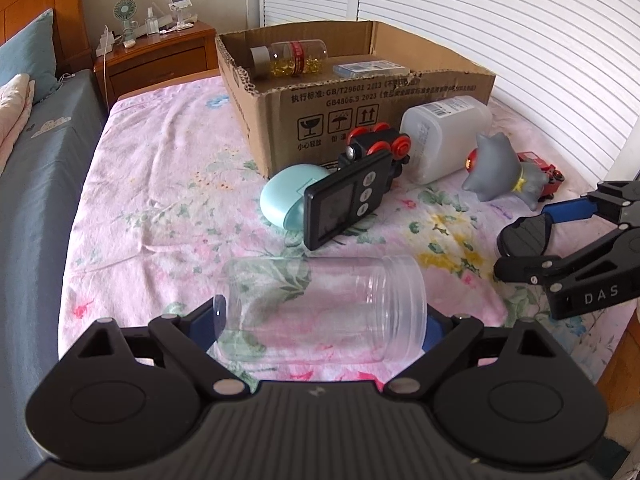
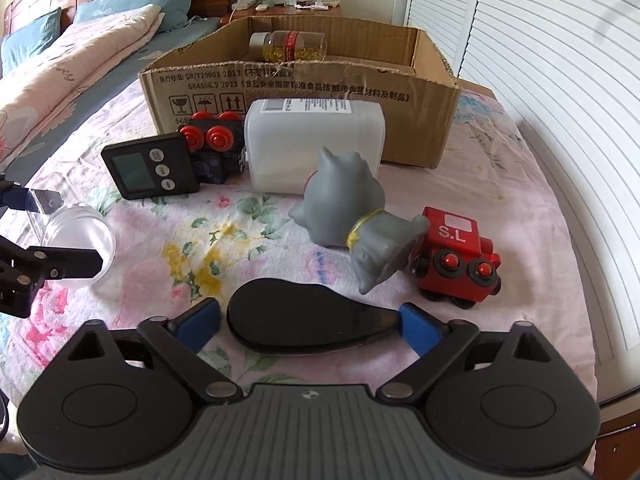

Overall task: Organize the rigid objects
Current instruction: 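Grasp the black oval case with the right tool, then place the clear jar and black case into the box, opening both tools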

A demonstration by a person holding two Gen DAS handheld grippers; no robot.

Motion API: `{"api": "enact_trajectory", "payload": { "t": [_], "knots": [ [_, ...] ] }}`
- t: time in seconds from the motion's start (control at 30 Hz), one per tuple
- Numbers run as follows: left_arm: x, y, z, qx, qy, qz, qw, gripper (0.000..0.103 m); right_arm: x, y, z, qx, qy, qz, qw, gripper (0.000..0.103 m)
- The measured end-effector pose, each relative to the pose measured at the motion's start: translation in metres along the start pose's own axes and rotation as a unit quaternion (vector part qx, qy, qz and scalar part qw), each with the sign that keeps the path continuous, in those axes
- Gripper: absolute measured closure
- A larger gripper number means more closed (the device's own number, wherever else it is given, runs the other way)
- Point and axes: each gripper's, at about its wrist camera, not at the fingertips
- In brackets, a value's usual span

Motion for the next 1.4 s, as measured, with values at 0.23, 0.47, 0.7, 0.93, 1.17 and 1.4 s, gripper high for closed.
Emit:
{"api": "enact_trajectory", "payload": {
  "t": [0.23, 0.47, 0.7, 0.93, 1.17, 1.4],
  "knots": [
    [-0.002, 0.002, -0.006, 0.007, -0.006, 0.004, 0.9999, 0.013, -0.004, 0.004, 0.0, -0.007, -0.012, -0.013, 1.0, 0.01],
    [-0.015, 0.004, -0.019, 0.024, -0.005, 0.01, 0.9997, 0.013, -0.021, 0.009, -0.003, -0.018, -0.017, -0.041, 0.999, 0.01],
    [-0.03, 0.003, -0.041, 0.032, 0.011, 0.015, 0.9993, 0.013, -0.045, 0.009, -0.015, -0.042, 0.006, -0.056, 0.998, 0.01],
    [-0.037, 0.002, -0.092, 0.045, 0.058, 0.005, 0.9973, 0.013, -0.06, 0.016, -0.047, -0.057, 0.053, -0.062, 0.995, 0.01],
    [-0.021, -0.002, -0.151, 0.048, 0.097, -0.022, 0.9939, 0.013, -0.062, 0.033, -0.087, -0.059, 0.093, -0.056, 0.992, 0.01],
    [0.013, -0.009, -0.174, 0.013, 0.098, -0.033, 0.9946, 0.004, -0.057, 0.045, -0.122, -0.063, 0.115, -0.039, 0.991, 0.01]
  ]
}}
Point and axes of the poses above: each gripper's, at about its wrist camera, not at the fingertips, and x roughly the way its jaws point, y to its right, z to its underside, and after that the axes turned 4 degrees about x, right-handed
